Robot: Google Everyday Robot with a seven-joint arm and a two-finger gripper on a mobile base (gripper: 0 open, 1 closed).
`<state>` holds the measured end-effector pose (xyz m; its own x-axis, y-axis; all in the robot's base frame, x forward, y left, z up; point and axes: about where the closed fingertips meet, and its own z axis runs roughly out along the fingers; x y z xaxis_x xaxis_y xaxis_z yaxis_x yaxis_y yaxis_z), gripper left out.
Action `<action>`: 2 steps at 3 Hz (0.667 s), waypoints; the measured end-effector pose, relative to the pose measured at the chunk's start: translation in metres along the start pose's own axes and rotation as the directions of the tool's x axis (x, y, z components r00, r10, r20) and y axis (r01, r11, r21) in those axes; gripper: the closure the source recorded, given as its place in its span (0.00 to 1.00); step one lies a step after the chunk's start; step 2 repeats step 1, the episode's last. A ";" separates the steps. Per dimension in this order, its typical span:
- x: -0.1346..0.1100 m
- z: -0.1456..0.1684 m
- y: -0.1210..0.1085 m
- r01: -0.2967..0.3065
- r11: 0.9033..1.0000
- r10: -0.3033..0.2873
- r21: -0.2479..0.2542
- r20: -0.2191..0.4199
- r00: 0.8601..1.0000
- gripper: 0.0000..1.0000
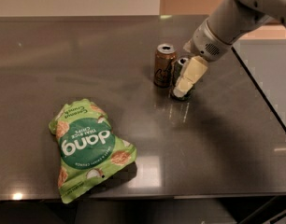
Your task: Move green can near orange can
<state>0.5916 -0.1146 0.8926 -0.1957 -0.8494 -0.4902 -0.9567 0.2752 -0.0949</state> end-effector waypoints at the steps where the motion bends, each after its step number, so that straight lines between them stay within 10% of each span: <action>1: 0.000 0.000 0.000 0.000 1.000 0.000 0.000 0.000 1.000 0.00; 2: 0.000 0.000 0.000 0.000 1.000 0.000 0.000 0.000 1.000 0.00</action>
Offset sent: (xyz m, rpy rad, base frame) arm 0.0000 0.0000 0.0000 0.0000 0.0000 0.0000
